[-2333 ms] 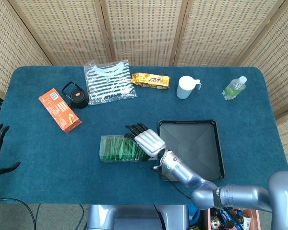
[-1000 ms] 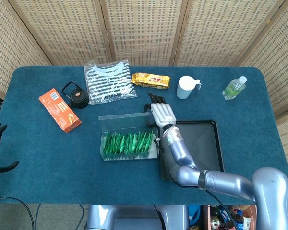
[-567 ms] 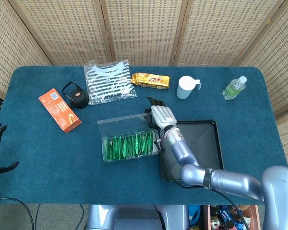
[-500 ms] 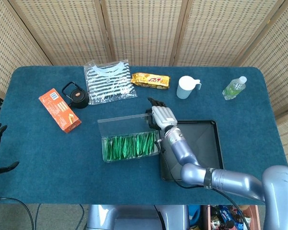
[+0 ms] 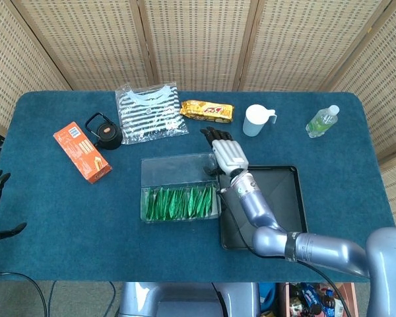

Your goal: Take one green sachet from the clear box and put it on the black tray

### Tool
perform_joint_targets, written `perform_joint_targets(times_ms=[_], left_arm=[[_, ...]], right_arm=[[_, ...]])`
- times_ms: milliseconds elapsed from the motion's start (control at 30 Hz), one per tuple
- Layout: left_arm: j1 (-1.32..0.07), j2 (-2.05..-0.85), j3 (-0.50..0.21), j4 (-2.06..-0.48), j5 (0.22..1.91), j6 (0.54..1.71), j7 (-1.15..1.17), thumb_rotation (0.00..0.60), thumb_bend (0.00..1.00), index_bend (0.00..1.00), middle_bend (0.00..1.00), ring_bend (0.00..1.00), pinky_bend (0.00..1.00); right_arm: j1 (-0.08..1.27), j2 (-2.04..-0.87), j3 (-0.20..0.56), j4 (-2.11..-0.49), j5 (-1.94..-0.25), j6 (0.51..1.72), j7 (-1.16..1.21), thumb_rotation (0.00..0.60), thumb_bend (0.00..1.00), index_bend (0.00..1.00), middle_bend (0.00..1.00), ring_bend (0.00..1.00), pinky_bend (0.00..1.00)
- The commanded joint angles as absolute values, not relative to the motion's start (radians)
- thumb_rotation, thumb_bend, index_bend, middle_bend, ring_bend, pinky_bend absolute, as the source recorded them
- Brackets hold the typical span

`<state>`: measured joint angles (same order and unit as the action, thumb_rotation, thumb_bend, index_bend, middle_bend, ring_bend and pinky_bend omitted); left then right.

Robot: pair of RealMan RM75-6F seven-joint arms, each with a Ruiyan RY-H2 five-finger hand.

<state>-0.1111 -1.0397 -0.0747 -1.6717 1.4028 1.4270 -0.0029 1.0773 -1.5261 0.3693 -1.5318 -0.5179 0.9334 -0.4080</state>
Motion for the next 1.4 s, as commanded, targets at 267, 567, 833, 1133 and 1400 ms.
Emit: perform_joint_targets(times_ms=[267, 567, 833, 1133, 1400], left_arm=[[-0.111, -1.04, -0.072, -1.678, 1.415, 1.433, 0.003, 0.6, 0.12, 0.0, 0.0, 0.0, 0.0], [-0.11, -1.039, -0.071, -1.68, 1.415, 1.434, 0.0, 0.6, 0.12, 0.0, 0.0, 0.0, 0.0], [-0.11, -1.035, -0.071, -1.676, 1.417, 1.433, -0.013, 0.6, 0.12, 0.0, 0.0, 0.0, 0.0], [-0.113, -1.037, -0.07, -1.674, 1.419, 1.429, -0.014, 0.6, 0.12, 0.0, 0.0, 0.0, 0.0], [-0.113, -1.038, -0.069, -1.673, 1.419, 1.428, -0.012, 0.6, 0.12, 0.0, 0.0, 0.0, 0.0]], right_arm=[[0.965, -1.496, 0.258, -1.56, -1.143, 0.954, -0.072, 0.6, 0.1, 0.27, 0.0, 0.0, 0.02], [0.986, -1.505, 0.182, -1.547, -1.333, 0.925, -0.121, 0.6, 0.26, 0.45, 0.0, 0.0, 0.06], [1.005, -1.516, 0.152, -1.527, -1.347, 0.881, -0.241, 0.6, 0.3, 0.47, 0.0, 0.0, 0.06], [1.006, -1.516, 0.138, -1.514, -1.355, 0.86, -0.286, 0.6, 0.31, 0.48, 0.0, 0.0, 0.06], [1.001, -1.513, 0.121, -1.496, -1.376, 0.852, -0.304, 0.6, 0.32, 0.48, 0.0, 0.0, 0.06]])
